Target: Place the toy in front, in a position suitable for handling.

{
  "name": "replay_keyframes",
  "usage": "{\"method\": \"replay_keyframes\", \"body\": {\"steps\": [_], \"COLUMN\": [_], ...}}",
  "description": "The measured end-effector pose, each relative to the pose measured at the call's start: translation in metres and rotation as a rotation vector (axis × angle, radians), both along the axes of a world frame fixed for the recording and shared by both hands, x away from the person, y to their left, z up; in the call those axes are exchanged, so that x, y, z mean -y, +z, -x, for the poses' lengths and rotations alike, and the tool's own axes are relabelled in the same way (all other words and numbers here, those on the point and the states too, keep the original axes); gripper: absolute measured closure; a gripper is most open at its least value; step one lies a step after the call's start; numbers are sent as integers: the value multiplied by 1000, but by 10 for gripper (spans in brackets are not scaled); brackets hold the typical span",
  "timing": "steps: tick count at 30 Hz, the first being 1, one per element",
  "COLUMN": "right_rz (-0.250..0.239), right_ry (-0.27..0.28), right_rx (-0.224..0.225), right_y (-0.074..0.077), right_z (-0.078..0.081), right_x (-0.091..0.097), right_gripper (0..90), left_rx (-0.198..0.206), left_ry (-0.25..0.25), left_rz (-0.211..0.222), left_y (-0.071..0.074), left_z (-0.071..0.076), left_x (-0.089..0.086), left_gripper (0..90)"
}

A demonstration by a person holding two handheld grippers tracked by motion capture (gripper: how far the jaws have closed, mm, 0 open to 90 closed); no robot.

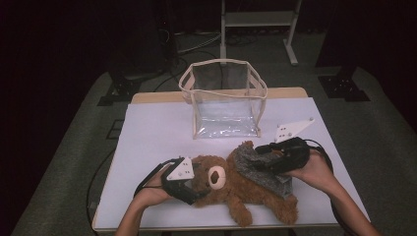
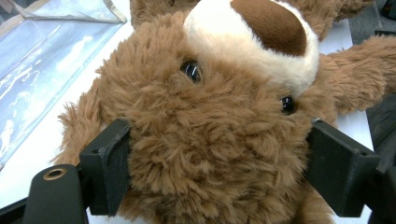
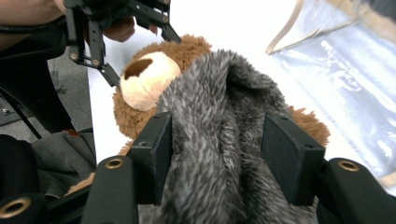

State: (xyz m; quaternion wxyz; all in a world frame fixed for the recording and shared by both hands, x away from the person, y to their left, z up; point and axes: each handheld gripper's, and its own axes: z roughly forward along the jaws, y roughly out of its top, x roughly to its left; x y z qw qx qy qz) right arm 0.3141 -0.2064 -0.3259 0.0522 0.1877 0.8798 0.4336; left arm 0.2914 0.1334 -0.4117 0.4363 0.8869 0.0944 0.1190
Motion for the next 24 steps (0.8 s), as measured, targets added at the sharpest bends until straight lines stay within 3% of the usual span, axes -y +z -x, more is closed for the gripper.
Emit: {"method": "replay_keyframes", "body": {"steps": [4, 8, 13, 17, 22, 24], "right_rz": [-2, -7, 55, 96, 116, 143], "right_ry": [-10, 3, 47, 37, 56, 45], "right_rx": [42, 119, 107, 78, -13, 8], "right_y": [16, 28, 18, 1, -15, -20], "right_z": [6, 16, 10, -4, -12, -12], "right_x": [4, -6, -29, -36, -35, -37], "right_gripper": [408, 568, 665, 675, 520, 480], "left_rx": [1, -3, -1, -1, -1, 2], "left_ry": [1, 4, 3, 2, 3, 4], "left_rz": [-10, -5, -5, -5, -1, -2], "left_y": [1, 1, 0, 0, 0, 0], "left_z": [0, 0, 0, 0, 0, 0], "left_x": [0, 1, 1, 0, 1, 2], "left_gripper": [176, 175, 174, 174, 174, 168]}}
